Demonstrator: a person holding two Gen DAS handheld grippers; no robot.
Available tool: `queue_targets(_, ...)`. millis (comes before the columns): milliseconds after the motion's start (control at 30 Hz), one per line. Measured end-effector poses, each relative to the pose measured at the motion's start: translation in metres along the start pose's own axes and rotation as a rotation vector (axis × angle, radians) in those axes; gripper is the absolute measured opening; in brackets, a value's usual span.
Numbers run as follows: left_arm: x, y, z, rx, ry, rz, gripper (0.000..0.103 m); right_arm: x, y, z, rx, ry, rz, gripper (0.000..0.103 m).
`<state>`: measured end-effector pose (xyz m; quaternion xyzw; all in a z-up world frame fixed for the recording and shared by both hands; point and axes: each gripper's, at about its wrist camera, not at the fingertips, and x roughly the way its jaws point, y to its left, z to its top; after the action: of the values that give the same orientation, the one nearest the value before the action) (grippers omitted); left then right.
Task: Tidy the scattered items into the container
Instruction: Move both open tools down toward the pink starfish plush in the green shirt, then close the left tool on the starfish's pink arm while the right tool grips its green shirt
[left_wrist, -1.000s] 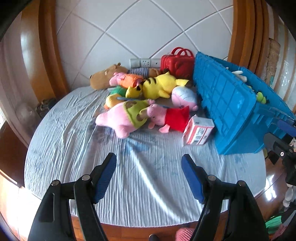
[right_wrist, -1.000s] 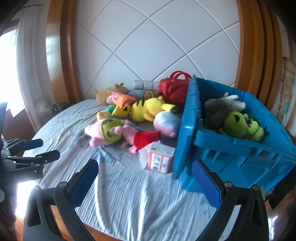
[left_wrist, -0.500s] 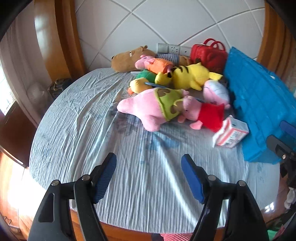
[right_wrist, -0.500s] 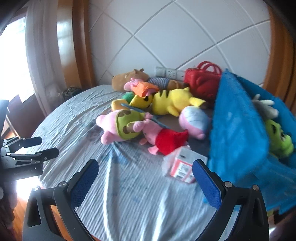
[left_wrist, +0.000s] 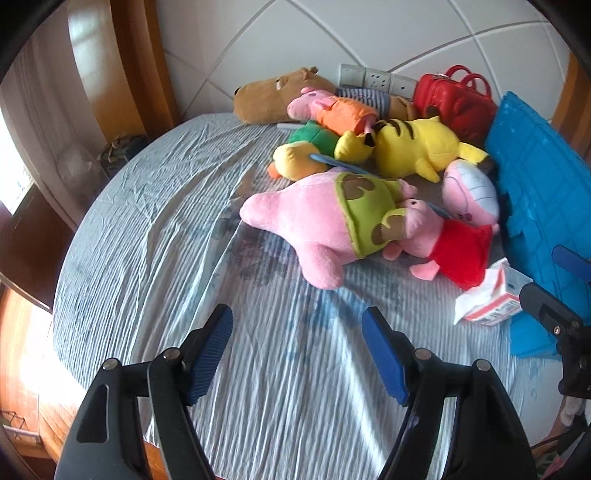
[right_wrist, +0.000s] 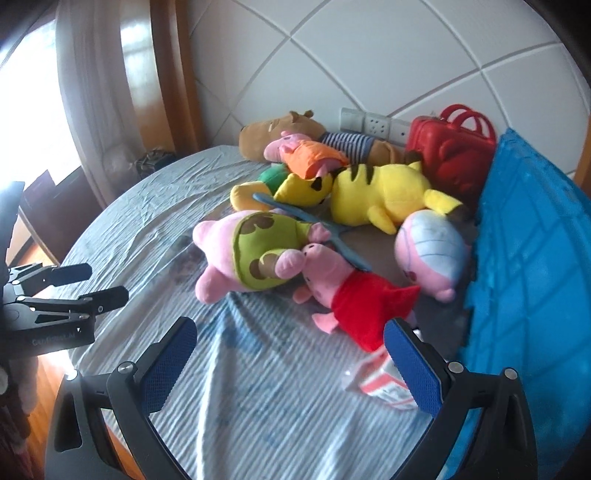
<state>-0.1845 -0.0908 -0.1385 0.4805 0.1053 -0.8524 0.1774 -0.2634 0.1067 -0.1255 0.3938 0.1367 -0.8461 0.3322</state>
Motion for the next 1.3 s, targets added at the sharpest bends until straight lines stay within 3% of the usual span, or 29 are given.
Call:
queue_targets(300,0.039,0.034,0.022,0.012,0.067,-0.018,0.072,0.040,0.011,0.016,0.045,0.046,-0.002,0.103)
queue_targets(833,0.118,0.099,0.093,0.215,0.115,-0.166,0.072,0.090,0.045,0.031,0.333,0.095,-0.204,0.103)
queue_targets(1300,0.201,0.090,0.120,0.352,0.124,-0.199,0.072,0.136,0.027,0.034,0.489,0.138,-0.242,0.103)
